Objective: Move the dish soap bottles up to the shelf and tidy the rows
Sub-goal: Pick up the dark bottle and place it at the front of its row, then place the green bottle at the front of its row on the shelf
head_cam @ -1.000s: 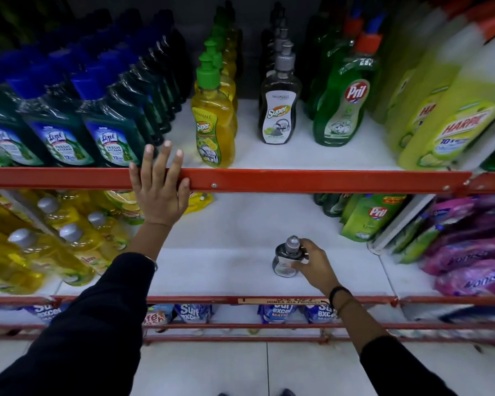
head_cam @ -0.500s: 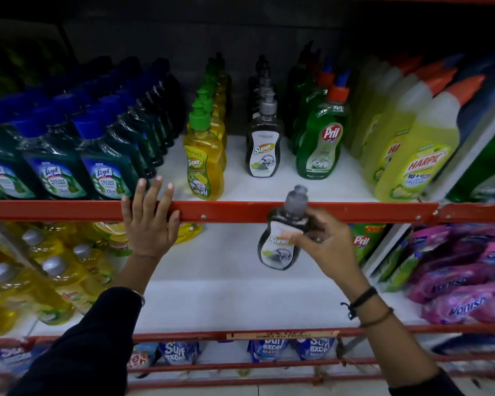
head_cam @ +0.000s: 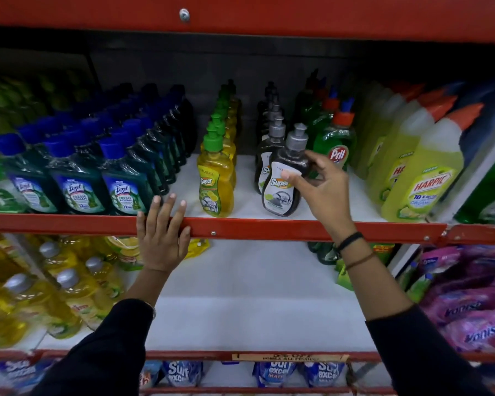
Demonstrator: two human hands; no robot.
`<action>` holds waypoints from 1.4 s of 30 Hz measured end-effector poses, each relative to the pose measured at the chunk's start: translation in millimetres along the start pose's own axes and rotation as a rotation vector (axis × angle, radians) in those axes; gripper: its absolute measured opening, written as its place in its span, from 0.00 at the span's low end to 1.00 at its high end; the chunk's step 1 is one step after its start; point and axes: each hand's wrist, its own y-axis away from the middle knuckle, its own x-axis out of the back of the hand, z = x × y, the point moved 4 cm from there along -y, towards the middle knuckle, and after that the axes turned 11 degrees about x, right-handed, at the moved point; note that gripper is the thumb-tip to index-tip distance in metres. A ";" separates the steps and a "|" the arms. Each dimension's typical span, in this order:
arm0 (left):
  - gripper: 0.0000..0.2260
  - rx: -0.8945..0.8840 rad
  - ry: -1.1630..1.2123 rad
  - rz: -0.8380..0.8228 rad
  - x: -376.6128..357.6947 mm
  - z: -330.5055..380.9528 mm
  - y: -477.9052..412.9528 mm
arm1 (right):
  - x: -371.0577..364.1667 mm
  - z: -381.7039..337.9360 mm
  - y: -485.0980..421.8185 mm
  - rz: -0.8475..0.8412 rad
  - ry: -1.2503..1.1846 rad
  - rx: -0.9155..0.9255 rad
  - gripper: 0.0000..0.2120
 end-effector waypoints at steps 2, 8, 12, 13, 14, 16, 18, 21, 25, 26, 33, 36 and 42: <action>0.22 0.003 -0.001 0.001 -0.4 0.1 -0.8 | -6.9 9.3 -4.5 -0.011 0.036 -0.017 0.24; 0.22 0.018 0.022 -0.010 -0.5 0.0 -0.6 | -22.5 23.5 -10.6 -0.081 0.112 -0.022 0.24; 0.22 0.040 0.066 -0.077 4.0 0.6 -2.4 | -25.3 25.8 -8.3 -0.090 0.139 -0.034 0.25; 0.22 0.046 0.077 -0.103 4.8 1.0 -2.3 | -24.9 25.9 -8.0 -0.097 0.147 -0.034 0.25; 0.22 0.065 0.091 -0.130 6.1 2.0 -2.0 | -24.2 25.9 -7.6 -0.112 0.149 -0.034 0.25; 0.23 0.164 0.161 -0.183 11.1 7.8 -2.8 | -21.0 23.8 -4.7 -0.143 0.135 -0.042 0.25; 0.23 0.271 0.289 -0.222 18.1 22.4 -7.1 | -13.0 20.1 1.0 -0.112 0.104 -0.055 0.25; 0.21 0.206 0.462 -0.214 31.6 67.0 -20.9 | 11.6 12.6 12.5 0.059 0.057 -0.013 0.25; 0.23 0.008 0.490 -0.159 39.7 129.8 -47.4 | 65.0 1.8 26.9 0.365 0.057 0.086 0.22; 0.24 0.016 0.481 -0.154 37.8 139.3 -53.4 | 81.1 0.7 28.6 0.435 0.091 0.107 0.21; 0.24 0.112 0.279 -0.191 10.1 153.6 -61.3 | 204.4 18.7 25.4 0.791 0.398 0.159 0.17; 0.24 0.096 0.235 -0.179 8.4 155.5 -61.2 | 252.8 42.5 23.8 0.849 0.533 0.082 0.22; 0.24 0.076 0.215 -0.154 6.6 156.5 -59.1 | 293.4 79.0 12.7 0.648 0.526 -0.214 0.41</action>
